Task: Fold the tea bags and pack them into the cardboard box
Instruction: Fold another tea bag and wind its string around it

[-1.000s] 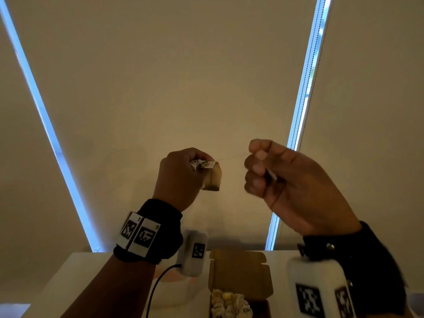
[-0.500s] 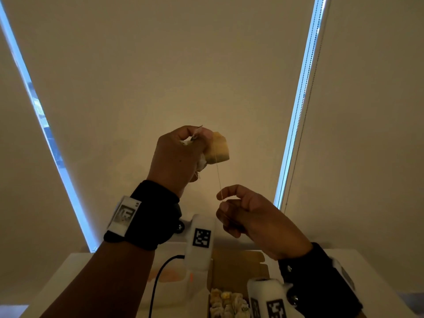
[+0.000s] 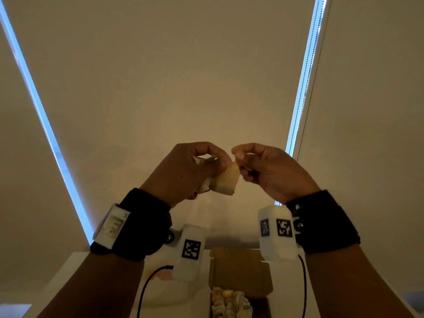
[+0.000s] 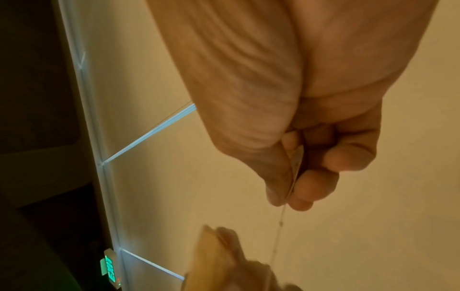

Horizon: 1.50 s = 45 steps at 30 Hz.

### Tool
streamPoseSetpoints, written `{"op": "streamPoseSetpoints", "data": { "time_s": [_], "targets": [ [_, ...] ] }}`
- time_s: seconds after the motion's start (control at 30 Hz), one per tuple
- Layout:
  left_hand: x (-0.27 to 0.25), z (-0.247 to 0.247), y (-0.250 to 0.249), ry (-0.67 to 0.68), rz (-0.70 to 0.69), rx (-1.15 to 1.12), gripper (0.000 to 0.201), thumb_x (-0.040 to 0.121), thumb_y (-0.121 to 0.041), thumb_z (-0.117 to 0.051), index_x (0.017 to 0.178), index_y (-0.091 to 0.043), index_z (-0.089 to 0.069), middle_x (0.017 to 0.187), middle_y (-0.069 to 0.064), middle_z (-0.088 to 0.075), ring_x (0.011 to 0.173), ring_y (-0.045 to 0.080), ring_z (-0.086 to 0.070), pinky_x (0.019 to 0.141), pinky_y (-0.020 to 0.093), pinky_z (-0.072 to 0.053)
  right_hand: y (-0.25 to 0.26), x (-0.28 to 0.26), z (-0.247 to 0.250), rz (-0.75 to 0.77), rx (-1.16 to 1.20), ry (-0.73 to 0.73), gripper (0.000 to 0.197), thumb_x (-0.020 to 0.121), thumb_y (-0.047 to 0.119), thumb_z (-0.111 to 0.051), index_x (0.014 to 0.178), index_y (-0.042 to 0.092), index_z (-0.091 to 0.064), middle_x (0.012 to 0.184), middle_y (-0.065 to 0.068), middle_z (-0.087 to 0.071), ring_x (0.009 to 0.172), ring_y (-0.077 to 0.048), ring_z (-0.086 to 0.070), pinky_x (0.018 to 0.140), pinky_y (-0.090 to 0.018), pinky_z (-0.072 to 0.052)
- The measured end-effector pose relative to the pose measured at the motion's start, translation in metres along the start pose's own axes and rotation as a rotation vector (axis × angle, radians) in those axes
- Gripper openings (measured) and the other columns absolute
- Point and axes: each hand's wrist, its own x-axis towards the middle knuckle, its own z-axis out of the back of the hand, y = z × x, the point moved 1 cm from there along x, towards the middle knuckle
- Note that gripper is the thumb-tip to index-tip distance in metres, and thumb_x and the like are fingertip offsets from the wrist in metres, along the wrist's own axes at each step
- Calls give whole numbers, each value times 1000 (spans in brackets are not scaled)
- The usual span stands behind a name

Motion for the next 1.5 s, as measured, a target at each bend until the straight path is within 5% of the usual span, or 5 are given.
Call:
{"op": "streamPoseSetpoints", "data": {
  "time_s": [0.13, 0.47, 1.0, 1.17, 1.5],
  "targets": [
    [0, -5, 2, -23, 14, 144, 7, 95, -18, -69, 93, -15, -75, 51, -14, -61, 40, 3, -49, 40, 15, -38, 20, 5, 1, -5, -76, -21, 15, 94, 15, -68, 107, 10, -73, 83, -5, -72, 66, -13, -57, 64, -25, -47],
    [6, -5, 12, -230, -21, 259, 21, 81, -4, -74, 84, -23, -80, 56, -19, -67, 50, -4, -59, 47, 7, -40, 32, -16, -22, -25, 68, 6, 20, 95, 2, -62, 115, 1, -62, 94, -14, -77, 85, -19, -76, 62, -20, -56],
    [6, -5, 1, -209, 59, -193, 21, 99, -11, -59, 96, -13, -80, 52, 9, -45, 49, 20, -34, 48, 22, -24, 22, -24, -29, 64, -376, -226, 13, 87, 36, -76, 87, 24, -71, 88, 3, -74, 85, -17, -69, 77, -34, -56],
    [6, -2, 9, -173, 159, -347, 22, 101, -19, -59, 106, -3, -74, 96, 25, -72, 56, 20, -39, 44, 20, -23, 17, -25, -29, 16, 189, -188, 4, 98, 6, -56, 94, 4, -56, 110, -17, -71, 110, -37, -68, 95, -46, -57],
    [3, -5, 12, -238, -37, -20, 16, 83, -23, -84, 89, -12, -72, 56, -7, -63, 46, 5, -55, 44, 17, -44, 21, -31, -38, -34, 330, -45, 37, 95, -9, -35, 115, 15, -54, 76, -7, -57, 63, -21, -55, 71, -42, -55]
  ]
}}
